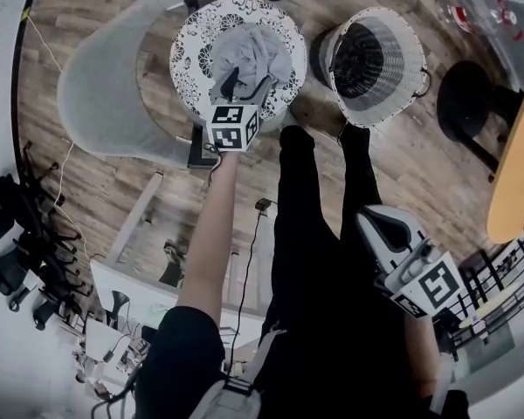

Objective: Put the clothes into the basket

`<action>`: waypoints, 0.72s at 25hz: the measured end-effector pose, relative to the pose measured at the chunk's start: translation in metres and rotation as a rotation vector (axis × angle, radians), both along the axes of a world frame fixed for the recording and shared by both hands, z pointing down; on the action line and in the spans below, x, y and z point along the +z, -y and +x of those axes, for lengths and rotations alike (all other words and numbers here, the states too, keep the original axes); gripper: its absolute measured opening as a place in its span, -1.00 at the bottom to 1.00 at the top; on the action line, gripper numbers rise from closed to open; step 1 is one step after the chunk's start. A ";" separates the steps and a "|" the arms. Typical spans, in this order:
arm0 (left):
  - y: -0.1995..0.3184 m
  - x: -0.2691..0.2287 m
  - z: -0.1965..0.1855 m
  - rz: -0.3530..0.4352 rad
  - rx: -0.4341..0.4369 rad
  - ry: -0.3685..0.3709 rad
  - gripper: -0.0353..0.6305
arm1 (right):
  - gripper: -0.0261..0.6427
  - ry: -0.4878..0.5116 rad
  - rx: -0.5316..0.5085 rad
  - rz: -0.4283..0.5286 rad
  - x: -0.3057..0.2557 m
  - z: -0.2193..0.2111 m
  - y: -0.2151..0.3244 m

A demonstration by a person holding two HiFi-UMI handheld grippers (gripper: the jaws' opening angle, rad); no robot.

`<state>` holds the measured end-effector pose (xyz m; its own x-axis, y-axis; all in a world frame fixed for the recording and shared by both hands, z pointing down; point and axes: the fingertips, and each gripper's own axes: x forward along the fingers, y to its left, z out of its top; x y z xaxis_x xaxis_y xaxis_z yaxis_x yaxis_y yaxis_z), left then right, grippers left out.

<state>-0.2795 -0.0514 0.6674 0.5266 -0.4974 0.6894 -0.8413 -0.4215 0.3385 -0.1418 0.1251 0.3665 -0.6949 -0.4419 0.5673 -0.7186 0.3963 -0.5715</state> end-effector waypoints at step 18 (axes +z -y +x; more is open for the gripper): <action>0.012 0.089 -0.005 -0.140 0.033 0.159 0.10 | -0.87 -0.014 0.034 -0.050 0.018 0.004 -0.002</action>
<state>-0.2847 -0.0637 0.7562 0.4206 -0.3754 0.8260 -0.8750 -0.4084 0.2600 -0.1376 0.1268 0.3844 -0.6717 -0.4357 0.5991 -0.7393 0.3431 -0.5794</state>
